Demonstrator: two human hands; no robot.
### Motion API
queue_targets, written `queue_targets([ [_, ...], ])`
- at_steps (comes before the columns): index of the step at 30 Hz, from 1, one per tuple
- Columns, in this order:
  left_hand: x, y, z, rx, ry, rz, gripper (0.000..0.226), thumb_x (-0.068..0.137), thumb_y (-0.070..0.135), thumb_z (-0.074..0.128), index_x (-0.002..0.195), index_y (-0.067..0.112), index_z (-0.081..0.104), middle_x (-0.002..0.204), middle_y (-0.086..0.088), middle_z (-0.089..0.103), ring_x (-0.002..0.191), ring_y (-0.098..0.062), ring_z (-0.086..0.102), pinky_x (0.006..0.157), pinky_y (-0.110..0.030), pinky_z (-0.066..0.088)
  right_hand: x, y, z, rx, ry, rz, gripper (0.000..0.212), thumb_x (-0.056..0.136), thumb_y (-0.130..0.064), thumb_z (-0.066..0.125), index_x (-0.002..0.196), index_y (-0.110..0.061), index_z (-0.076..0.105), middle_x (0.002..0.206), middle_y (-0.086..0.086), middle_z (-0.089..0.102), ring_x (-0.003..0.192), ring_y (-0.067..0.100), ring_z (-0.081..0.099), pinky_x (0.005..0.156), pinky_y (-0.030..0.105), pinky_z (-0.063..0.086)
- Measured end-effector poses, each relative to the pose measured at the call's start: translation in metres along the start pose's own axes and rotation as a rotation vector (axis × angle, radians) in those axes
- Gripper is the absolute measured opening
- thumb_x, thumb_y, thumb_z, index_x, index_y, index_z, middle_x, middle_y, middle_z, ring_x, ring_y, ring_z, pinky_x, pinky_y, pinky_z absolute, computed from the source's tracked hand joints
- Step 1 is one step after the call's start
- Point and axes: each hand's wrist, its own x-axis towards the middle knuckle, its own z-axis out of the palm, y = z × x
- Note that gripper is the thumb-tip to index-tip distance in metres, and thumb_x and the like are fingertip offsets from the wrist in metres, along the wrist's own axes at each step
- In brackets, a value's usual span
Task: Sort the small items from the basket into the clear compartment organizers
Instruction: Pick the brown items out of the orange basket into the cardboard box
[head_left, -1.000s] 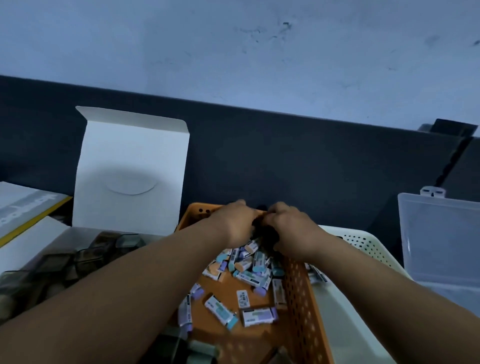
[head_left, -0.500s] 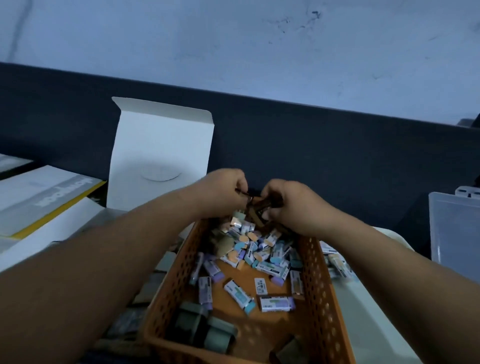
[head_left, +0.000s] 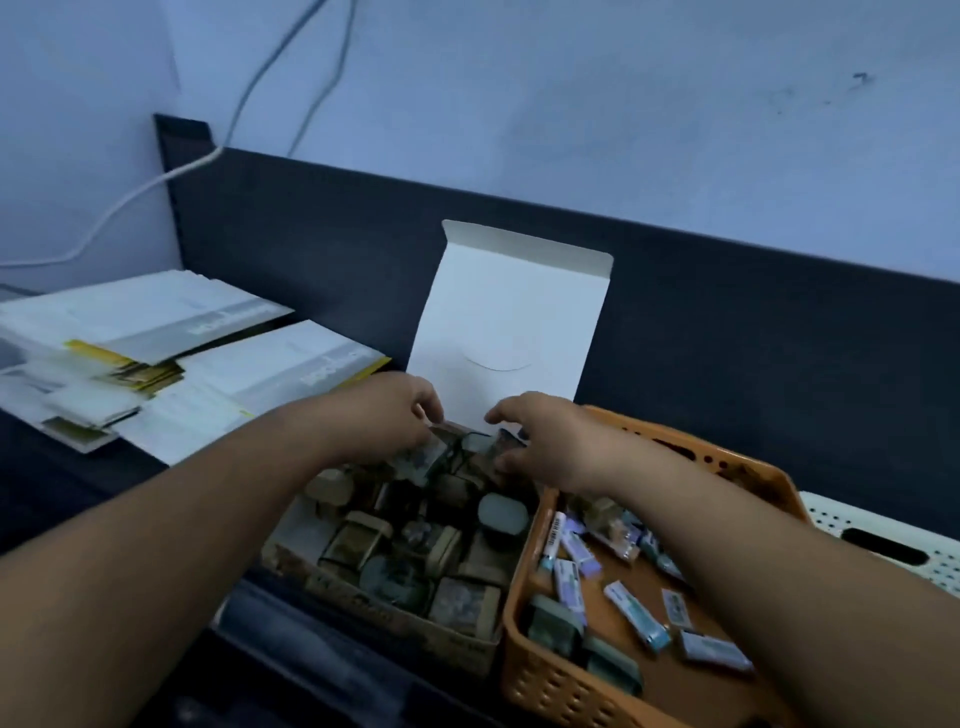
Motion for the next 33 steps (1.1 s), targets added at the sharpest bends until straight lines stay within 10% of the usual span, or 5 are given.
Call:
queue_targets([
  [4,0.000,-0.016,0.011,0.188,0.063,0.000,0.026,0.095,0.022,0.049,0.117,0.033,0.058,0.114,0.003,0.050,0.075,-0.008,0.047,0.056,-0.022,0.037,0.001,-0.008,0.005,-0.042,0.078,0.031,0.041,0.090,-0.029,0.064,0.129,-0.022,0.052,0.130,0.003,0.050,0.113,0.022,0.054,0.092,0.038,0.049],
  [10,0.001,-0.020,0.018,0.265,0.042,0.054,0.029,0.089,0.031,0.061,0.118,0.034,0.056,0.121,0.002,0.059,0.104,-0.018,0.054,0.082,-0.032,0.047,-0.009,-0.010,0.012,0.082,-0.031,-0.007,0.024,0.086,-0.023,0.068,0.110,-0.026,0.067,0.112,-0.006,0.063,0.101,0.013,0.058,0.082,0.028,0.051],
  [17,0.010,0.002,0.023,0.230,0.050,0.142,0.048,0.085,0.033,0.064,0.130,0.030,0.050,0.133,0.002,0.049,0.119,-0.019,0.046,0.096,-0.036,0.043,-0.040,0.045,-0.009,0.222,0.257,0.230,0.017,0.089,-0.022,0.066,0.105,-0.030,0.062,0.104,-0.009,0.064,0.088,0.013,0.066,0.076,0.027,0.054],
  [27,0.021,0.061,0.050,0.097,0.027,0.332,0.045,0.090,0.035,0.059,0.134,0.032,0.046,0.141,0.008,0.045,0.122,-0.012,0.045,0.090,-0.023,0.034,-0.053,0.066,0.012,-0.018,-0.068,0.390,0.047,0.090,-0.053,0.056,0.125,-0.023,0.052,0.112,-0.001,0.058,0.100,0.018,0.055,0.078,0.029,0.043],
  [33,0.026,0.083,0.060,0.074,0.012,0.377,0.040,0.088,0.031,0.061,0.127,0.032,0.052,0.132,0.006,0.051,0.115,-0.012,0.049,0.088,-0.026,0.040,-0.068,0.069,0.007,-0.070,-0.084,0.298,0.031,0.082,-0.031,0.070,0.108,-0.026,0.055,0.102,-0.004,0.058,0.095,0.018,0.056,0.080,0.036,0.051],
])
